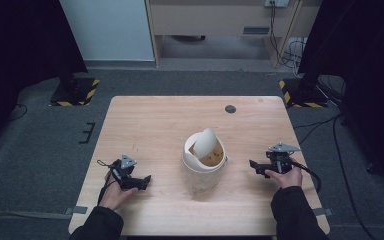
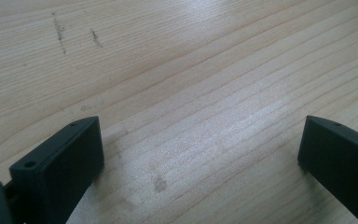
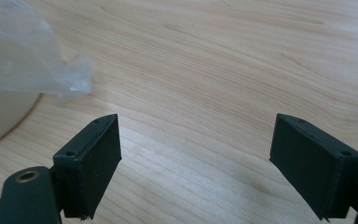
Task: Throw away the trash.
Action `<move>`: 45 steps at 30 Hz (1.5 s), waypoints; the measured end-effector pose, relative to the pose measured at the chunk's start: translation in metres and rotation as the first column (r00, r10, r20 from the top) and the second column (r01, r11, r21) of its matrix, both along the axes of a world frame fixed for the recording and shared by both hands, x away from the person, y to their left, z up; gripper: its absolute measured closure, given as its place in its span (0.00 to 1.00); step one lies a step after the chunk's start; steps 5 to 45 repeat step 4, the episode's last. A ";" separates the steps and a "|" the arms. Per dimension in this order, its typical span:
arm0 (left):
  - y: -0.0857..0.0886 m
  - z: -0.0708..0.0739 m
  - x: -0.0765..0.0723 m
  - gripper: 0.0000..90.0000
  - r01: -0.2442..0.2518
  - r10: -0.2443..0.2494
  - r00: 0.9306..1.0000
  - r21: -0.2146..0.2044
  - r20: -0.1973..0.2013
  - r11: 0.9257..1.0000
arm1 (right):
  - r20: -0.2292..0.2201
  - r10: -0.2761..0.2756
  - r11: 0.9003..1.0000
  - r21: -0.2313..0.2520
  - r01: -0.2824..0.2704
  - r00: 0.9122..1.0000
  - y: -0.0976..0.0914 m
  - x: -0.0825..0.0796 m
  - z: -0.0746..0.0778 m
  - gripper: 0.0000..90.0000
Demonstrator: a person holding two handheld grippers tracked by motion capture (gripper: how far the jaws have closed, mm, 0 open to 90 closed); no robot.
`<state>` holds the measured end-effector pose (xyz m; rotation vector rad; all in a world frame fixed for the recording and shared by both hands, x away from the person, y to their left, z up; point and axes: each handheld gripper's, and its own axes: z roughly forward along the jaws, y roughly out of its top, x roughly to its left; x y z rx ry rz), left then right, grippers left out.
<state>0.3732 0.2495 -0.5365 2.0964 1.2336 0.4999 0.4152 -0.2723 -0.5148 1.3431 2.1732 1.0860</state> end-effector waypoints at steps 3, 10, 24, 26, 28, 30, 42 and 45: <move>0.000 0.000 0.000 0.00 0.000 0.000 1.000 0.000 0.000 1.000 | -0.010 -0.014 1.000 -0.021 0.013 1.000 -0.003 0.001 -0.002 0.17; 0.000 0.000 0.000 0.00 0.000 0.000 1.000 0.000 0.000 1.000 | -0.010 -0.014 1.000 -0.027 0.014 1.000 -0.004 0.001 -0.002 0.17; 0.000 0.000 0.000 0.00 0.000 0.000 1.000 0.000 0.000 1.000 | -0.010 -0.014 1.000 -0.027 0.014 1.000 -0.004 0.001 -0.002 0.17; 0.000 0.000 0.000 0.00 0.000 0.000 1.000 0.000 0.000 1.000 | -0.010 -0.014 1.000 -0.027 0.014 1.000 -0.004 0.001 -0.002 0.17; 0.000 0.000 0.000 0.00 0.000 0.000 1.000 0.000 0.000 1.000 | -0.010 -0.014 1.000 -0.027 0.014 1.000 -0.004 0.001 -0.002 0.17; 0.000 0.000 0.000 0.00 0.000 0.000 1.000 0.000 0.000 1.000 | -0.010 -0.014 1.000 -0.027 0.014 1.000 -0.004 0.001 -0.002 0.17; 0.000 0.000 0.000 0.00 0.000 0.000 1.000 0.000 0.000 1.000 | -0.010 -0.014 1.000 -0.027 0.014 1.000 -0.004 0.001 -0.002 0.17; 0.000 0.000 0.000 0.00 0.000 0.000 1.000 0.000 0.000 1.000 | -0.010 -0.014 1.000 -0.027 0.014 1.000 -0.004 0.001 -0.002 0.17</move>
